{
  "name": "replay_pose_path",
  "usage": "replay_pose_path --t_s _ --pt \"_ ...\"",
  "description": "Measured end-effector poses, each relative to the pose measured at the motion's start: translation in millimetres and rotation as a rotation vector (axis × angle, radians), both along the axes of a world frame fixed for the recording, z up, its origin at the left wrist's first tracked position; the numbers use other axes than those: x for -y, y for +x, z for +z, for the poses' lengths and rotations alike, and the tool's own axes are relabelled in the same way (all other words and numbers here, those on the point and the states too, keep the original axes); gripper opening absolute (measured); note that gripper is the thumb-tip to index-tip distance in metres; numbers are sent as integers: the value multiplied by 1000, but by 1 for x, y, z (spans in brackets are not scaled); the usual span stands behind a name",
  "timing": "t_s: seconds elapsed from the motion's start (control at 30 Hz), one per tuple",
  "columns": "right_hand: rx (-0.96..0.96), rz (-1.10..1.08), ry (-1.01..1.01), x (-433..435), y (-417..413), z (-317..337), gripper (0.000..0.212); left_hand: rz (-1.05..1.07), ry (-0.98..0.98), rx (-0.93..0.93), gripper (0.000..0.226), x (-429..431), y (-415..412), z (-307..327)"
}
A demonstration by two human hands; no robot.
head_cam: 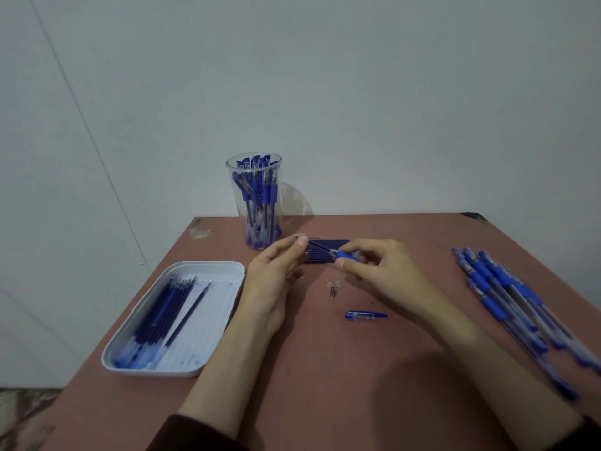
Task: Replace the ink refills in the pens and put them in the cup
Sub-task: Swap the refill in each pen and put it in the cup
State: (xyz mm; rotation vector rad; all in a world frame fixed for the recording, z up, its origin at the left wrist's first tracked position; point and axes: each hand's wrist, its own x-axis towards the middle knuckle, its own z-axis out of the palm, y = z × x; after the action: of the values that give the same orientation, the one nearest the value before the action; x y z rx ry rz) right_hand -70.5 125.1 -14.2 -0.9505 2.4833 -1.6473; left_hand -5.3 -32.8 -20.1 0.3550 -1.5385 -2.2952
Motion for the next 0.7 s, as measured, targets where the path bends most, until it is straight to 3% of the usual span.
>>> replay_pose_path --t_s 0.13,0.27,0.37,0.47,0.57,0.7 --pt "-202 -168 269 -9 -4 5 11 109 219 -79 5 6 -2 2" --pt "-327 -377 588 -13 -12 7 13 207 274 -157 1 7 0 4" --pt "-353 -417 370 -11 -10 11 12 219 253 -170 4 3 1 6" --pt "-342 -231 176 2 4 20 15 203 191 -175 2 1 -1 3" --pt "-355 -91 230 18 5 19 14 183 179 -165 5 1 -2 1" --pt "-338 -114 290 31 -18 20 9 167 205 -161 12 0 -4 2"
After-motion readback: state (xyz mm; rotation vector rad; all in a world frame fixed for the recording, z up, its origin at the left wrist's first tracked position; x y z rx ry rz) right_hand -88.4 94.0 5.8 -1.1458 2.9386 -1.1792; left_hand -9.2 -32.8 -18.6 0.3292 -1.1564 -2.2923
